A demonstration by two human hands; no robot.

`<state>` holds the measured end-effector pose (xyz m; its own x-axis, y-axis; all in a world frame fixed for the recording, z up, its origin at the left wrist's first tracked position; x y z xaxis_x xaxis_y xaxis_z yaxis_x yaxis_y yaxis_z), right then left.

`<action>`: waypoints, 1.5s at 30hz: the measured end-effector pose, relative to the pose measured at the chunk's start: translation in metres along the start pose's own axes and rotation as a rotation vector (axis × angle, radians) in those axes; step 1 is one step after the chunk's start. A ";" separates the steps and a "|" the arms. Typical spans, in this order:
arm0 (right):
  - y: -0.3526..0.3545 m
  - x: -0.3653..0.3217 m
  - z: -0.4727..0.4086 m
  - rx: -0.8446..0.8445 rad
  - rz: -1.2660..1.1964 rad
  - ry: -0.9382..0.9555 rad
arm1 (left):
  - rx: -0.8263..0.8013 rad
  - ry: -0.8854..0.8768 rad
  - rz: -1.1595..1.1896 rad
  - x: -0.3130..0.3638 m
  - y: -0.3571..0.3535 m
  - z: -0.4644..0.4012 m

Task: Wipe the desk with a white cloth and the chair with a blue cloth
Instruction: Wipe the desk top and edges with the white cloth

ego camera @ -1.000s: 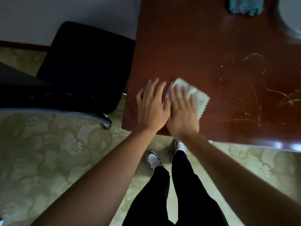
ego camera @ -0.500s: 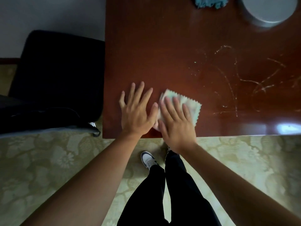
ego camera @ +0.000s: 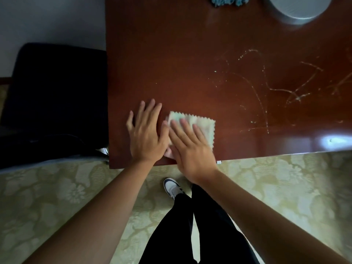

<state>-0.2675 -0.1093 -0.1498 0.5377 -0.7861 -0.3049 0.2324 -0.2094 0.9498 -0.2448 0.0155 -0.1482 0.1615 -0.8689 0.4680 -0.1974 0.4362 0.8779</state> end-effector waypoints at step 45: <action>0.083 0.150 -0.064 -0.032 -0.459 0.224 | 0.165 0.338 0.129 0.039 -0.012 -0.013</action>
<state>-0.1154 -0.2070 -0.1212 0.5336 -0.4729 -0.7012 0.5085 -0.4831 0.7128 -0.2236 -0.0203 -0.1396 0.4286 -0.6717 0.6042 -0.3852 0.4691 0.7947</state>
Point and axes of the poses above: each hand's wrist, its own z-axis away from the middle knuckle, its own y-axis out of the back of the hand, x = y × z, the point moved 8 cm from there along -z, towards the middle knuckle, and after that the axes turned 2 degrees about z, right-handed, at the moved point
